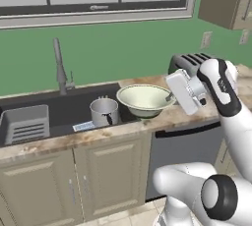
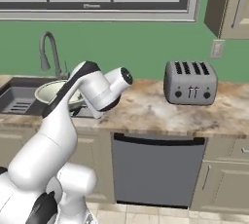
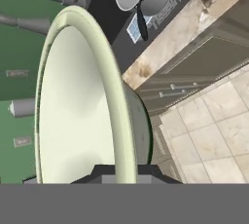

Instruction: Pick the bowl and saucepan and place them in the sink. Then turn on the water.

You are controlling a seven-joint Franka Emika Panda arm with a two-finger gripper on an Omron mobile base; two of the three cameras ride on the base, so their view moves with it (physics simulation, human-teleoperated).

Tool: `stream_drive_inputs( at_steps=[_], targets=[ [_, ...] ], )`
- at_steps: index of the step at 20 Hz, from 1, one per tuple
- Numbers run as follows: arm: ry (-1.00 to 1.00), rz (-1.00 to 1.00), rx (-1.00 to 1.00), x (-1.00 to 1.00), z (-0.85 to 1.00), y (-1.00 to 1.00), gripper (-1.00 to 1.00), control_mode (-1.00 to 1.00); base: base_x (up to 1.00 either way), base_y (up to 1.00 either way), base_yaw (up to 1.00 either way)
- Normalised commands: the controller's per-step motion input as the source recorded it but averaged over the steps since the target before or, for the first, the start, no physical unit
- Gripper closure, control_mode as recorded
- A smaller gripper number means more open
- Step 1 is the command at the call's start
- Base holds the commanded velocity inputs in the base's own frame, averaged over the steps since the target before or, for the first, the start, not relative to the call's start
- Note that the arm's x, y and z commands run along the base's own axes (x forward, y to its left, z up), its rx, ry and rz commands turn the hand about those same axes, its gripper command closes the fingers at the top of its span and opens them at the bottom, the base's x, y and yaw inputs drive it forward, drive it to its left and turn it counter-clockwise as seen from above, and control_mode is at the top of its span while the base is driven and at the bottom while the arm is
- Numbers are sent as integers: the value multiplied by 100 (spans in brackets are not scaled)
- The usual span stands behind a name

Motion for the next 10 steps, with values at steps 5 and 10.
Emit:
stream_drive_inputs(
  at_steps=[5, 10],
  targets=[
    [0, 0, 0, 0, 0, 0, 100, 100, 45, 0, 0],
    [0, 0, 0, 0, 0, 0, 100, 100, 56, 27, 7]
  ],
)
